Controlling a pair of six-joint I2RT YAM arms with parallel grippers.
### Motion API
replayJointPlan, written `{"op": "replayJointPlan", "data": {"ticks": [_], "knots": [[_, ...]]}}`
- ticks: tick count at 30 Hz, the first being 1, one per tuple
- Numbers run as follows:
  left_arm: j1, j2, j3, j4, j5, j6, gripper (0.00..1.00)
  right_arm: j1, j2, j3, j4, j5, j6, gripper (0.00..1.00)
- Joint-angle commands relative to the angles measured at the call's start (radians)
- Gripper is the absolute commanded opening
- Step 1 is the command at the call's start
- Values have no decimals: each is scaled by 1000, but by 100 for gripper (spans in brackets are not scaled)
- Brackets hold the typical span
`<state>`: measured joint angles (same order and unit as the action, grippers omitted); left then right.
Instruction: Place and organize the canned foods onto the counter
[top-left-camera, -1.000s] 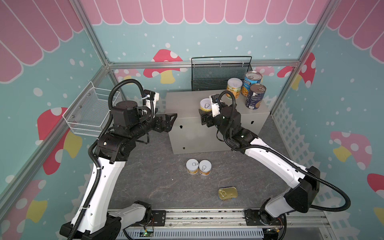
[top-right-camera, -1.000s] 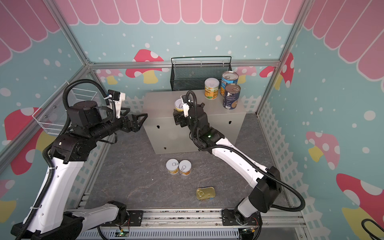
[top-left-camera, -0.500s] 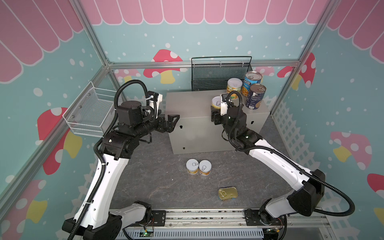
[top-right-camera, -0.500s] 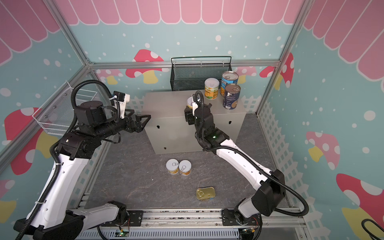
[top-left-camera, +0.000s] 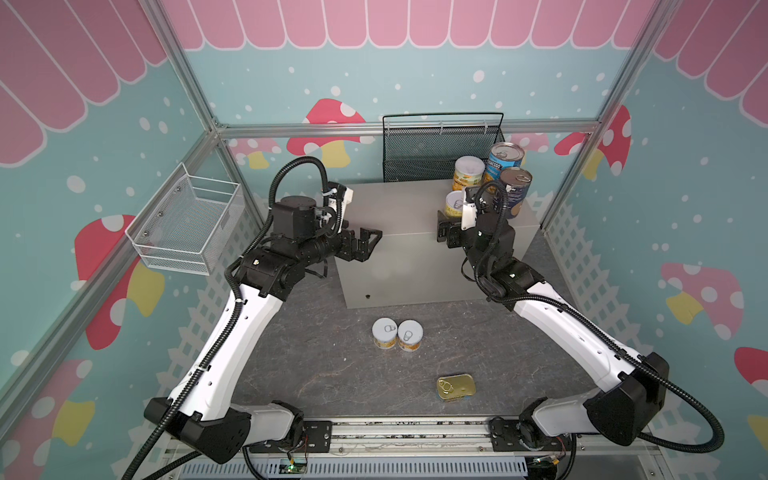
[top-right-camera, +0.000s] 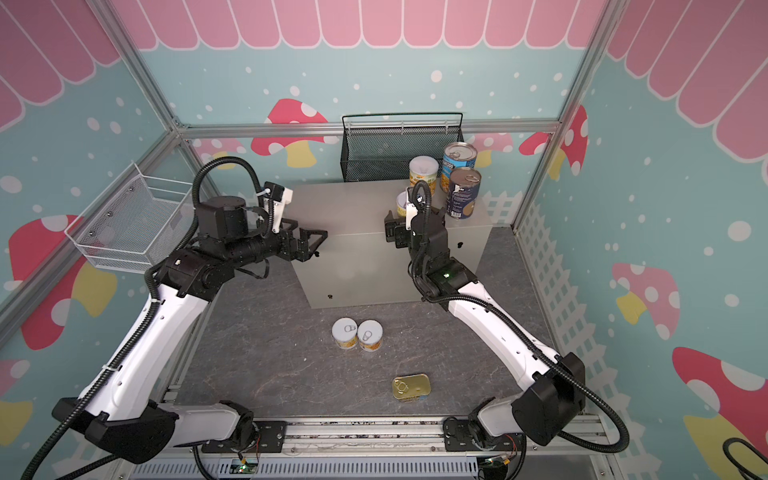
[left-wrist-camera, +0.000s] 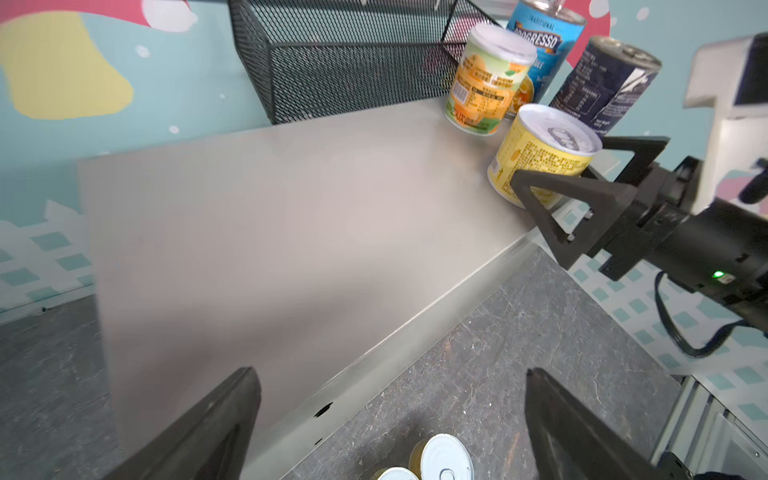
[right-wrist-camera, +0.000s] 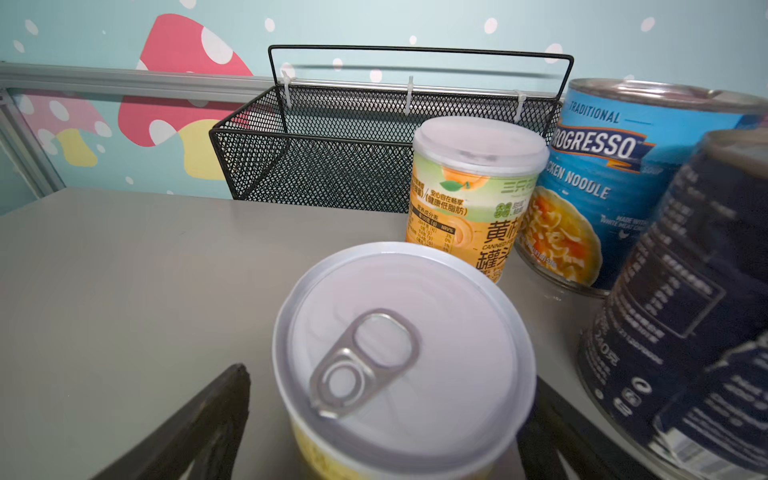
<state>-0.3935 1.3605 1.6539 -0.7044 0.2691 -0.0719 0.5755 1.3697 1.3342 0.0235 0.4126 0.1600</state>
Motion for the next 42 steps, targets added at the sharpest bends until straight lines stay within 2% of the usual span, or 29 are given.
{"op": "replayJointPlan", "data": {"ticks": [1,4,10,14,20,30,36,42], "knots": [[-47,48,61,28,-31,5,99,-1,-100,-32,-12,-36,-3,100],[-73,96,92,57,-29,-6,99,-1,-207,-92,-74,-66,39,100],[-152,242,219,74,-41,-11,94,-1,-496,-248,-273,-53,109,99],[-213,353,339,74,-69,1,92,-2,-653,-300,-434,-40,113,99],[-260,503,505,75,-85,16,91,-1,-842,-392,-520,-57,114,100],[-301,681,722,42,-99,39,91,0,-932,-397,-604,-13,91,99],[-319,722,770,43,-109,45,87,-2,-958,-398,-619,9,87,100],[-340,751,803,44,-140,67,88,-1,-975,-407,-628,9,85,99]]}}
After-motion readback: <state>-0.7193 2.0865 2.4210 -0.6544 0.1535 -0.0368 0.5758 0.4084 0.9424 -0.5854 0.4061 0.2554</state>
